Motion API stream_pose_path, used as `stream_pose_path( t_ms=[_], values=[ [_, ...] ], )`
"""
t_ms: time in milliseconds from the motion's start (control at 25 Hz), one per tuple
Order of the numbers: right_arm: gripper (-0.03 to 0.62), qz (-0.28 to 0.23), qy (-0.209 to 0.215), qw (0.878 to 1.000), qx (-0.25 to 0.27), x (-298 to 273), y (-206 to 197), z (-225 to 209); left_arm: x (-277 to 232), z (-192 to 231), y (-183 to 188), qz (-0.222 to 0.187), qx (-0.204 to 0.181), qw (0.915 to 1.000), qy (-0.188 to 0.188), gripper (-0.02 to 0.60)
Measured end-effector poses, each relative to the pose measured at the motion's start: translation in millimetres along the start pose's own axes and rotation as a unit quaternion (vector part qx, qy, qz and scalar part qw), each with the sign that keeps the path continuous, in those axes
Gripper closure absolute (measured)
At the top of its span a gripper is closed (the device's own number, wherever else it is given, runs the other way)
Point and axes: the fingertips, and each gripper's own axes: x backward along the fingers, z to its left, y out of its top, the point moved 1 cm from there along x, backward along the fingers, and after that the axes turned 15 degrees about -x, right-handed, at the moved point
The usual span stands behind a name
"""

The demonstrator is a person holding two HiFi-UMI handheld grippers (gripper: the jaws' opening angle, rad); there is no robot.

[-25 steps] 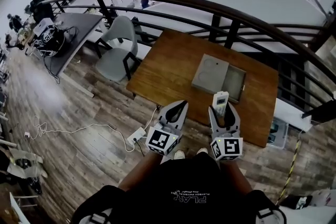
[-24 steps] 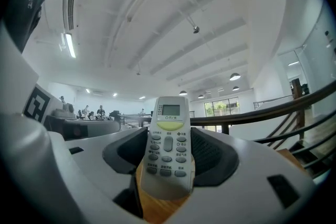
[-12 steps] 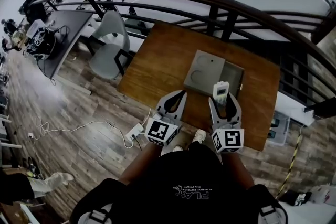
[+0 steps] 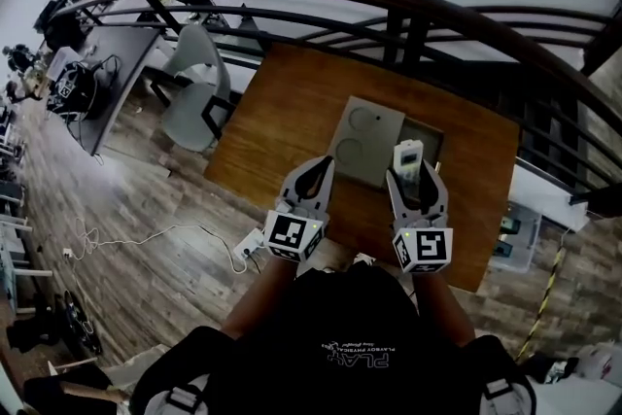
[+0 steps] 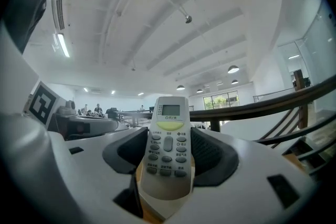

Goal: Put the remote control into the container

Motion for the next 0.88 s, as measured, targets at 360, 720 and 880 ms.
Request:
stream_pose_path(
  t_ms=[360, 720, 880],
  values=[
    [0.332, 0.005, -0.014, 1.000, 0.007, -17, -3, -32, -39, 0, -7, 0.007, -0.005, 1.0000, -0.003, 0.580],
    [0.332, 0.025, -0.066, 0.997, 0.021, -38, -15, -59, -77, 14, -29, 0.012, -0.014, 0.9994, -0.030, 0.580],
    [0.332, 0.030, -0.096, 0.995, 0.022, -52, -26, -70, -98, 18, -44, 0.012, -0.015, 0.9983, -0.056, 0.580]
  ],
)
